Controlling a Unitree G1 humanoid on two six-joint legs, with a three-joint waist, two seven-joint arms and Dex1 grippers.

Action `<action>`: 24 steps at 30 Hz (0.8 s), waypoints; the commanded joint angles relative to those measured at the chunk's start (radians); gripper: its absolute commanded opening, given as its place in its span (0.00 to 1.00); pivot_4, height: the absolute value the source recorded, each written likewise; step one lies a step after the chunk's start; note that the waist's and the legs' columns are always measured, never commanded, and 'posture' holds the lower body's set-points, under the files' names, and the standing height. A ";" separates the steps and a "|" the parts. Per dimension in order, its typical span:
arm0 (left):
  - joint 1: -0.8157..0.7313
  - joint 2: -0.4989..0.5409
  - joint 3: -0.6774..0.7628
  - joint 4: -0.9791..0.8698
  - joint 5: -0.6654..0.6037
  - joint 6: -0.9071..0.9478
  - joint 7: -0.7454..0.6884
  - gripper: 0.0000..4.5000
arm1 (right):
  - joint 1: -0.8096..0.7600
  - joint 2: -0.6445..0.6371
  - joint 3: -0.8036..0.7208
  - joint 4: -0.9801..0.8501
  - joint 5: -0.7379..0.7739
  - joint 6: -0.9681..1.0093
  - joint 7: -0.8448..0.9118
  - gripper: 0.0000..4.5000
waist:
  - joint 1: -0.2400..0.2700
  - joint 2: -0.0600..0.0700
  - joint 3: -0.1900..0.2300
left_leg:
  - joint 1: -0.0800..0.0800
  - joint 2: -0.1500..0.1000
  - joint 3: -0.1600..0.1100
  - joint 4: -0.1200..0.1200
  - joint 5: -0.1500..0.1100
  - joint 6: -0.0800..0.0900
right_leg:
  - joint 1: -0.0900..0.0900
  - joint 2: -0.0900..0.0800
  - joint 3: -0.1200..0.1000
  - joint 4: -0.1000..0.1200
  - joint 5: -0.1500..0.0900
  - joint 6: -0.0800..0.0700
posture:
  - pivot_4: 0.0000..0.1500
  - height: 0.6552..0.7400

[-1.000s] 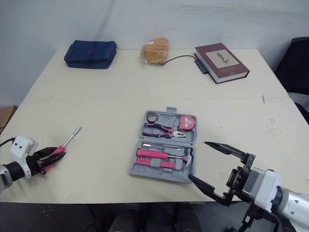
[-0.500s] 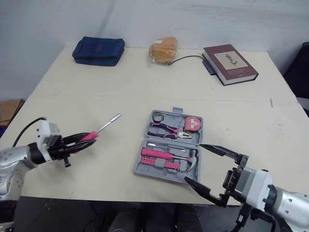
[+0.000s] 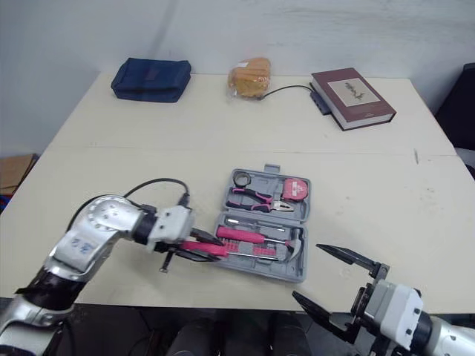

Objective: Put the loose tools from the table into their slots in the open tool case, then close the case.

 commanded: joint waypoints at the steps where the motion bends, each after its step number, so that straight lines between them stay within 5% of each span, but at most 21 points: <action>1: -0.034 -0.033 -0.040 -0.012 0.044 -0.003 0.023 0.12 | 0.036 0.016 -0.022 -0.056 -0.009 -0.015 -0.018 1.00 | -0.001 0.000 0.000 | 0.000 0.000 0.001 0.000 0.000 0.000 | 0.000 0.000 0.000 0.000 0.000 0.000 | 1.00 1.00; 23: 0.009 -0.095 -0.086 0.022 0.113 -0.015 0.085 0.12 | 0.059 0.026 0.003 -0.101 -0.049 0.014 -0.102 1.00 | 0.002 0.001 0.000 | -0.002 0.002 -0.002 0.005 -0.002 0.004 | 0.000 -0.001 0.001 0.001 0.000 -0.001 | 1.00 1.00; 24: 0.013 -0.101 -0.084 0.026 0.108 -0.024 0.084 0.35 | 0.060 0.027 0.004 -0.102 -0.051 0.016 -0.105 1.00 | 0.002 0.001 0.000 | -0.002 0.002 -0.002 0.005 -0.002 0.004 | 0.000 -0.001 0.001 0.001 0.000 -0.001 | 1.00 1.00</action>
